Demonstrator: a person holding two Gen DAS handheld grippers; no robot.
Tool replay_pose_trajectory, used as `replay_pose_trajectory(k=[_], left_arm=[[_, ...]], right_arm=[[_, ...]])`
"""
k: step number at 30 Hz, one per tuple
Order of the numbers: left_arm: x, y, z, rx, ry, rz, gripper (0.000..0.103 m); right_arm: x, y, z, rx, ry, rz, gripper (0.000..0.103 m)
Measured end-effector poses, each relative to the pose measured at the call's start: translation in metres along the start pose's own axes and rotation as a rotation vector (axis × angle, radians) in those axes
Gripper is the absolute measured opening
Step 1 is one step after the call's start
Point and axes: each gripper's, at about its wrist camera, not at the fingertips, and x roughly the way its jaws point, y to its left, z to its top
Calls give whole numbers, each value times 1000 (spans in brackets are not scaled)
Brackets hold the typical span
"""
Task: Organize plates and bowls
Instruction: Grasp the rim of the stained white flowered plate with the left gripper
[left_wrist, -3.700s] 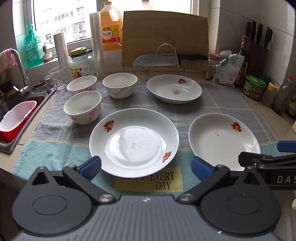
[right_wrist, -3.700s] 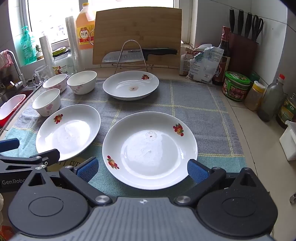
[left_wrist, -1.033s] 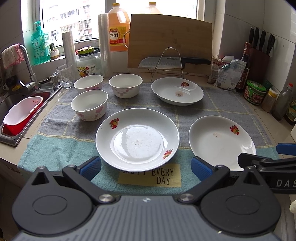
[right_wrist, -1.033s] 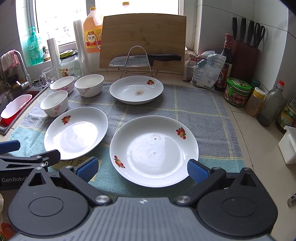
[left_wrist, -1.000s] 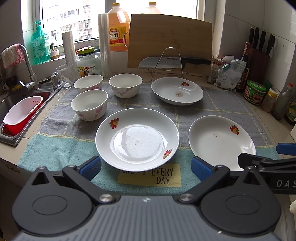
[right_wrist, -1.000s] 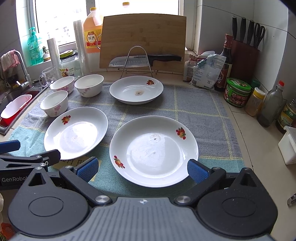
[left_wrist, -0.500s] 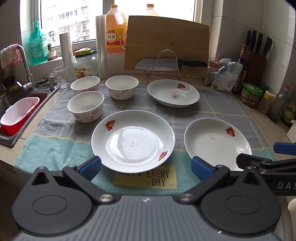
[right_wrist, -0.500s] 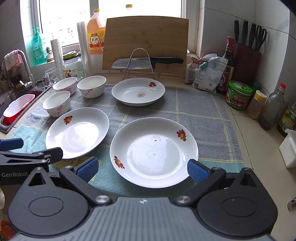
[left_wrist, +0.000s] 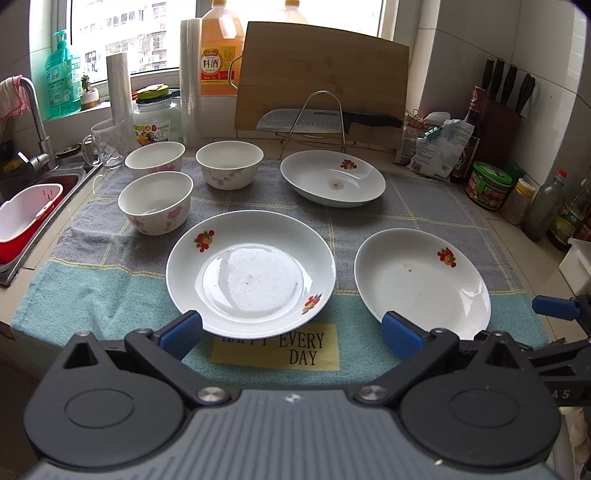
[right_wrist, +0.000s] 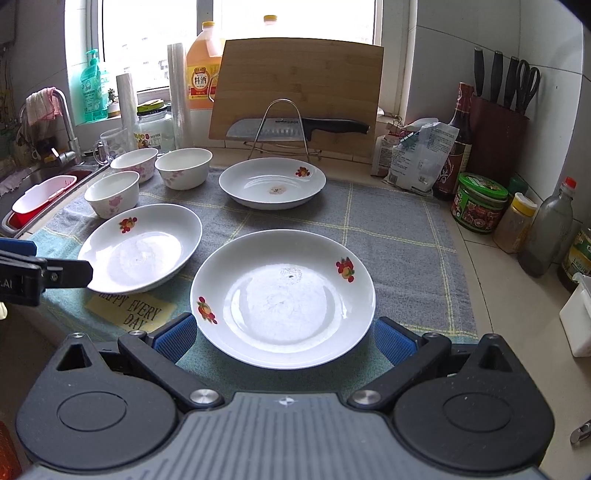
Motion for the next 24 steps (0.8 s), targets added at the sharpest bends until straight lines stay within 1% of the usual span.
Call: replay_pose_trajectory(k=[2, 4, 9, 14, 19, 24], left_arm=[[5, 2, 0, -19, 15, -13, 102], [6, 4, -2, -29, 4, -12, 102], [9, 3, -2, -16, -6, -24, 102], [13, 0, -2, -3, -12, -7, 102], [16, -1, 0, 6, -52, 10, 102], [20, -2, 3, 7, -41, 5, 102]], right_arm=[[4, -2, -6, -12, 3, 11, 103], [10, -4, -12, -19, 13, 23, 103], [25, -6, -24, -32, 46, 50, 103], [43, -7, -32, -13, 86, 80, 103], [60, -9, -32, -39, 96, 57, 103], [74, -10, -32, -64, 100, 56, 103]])
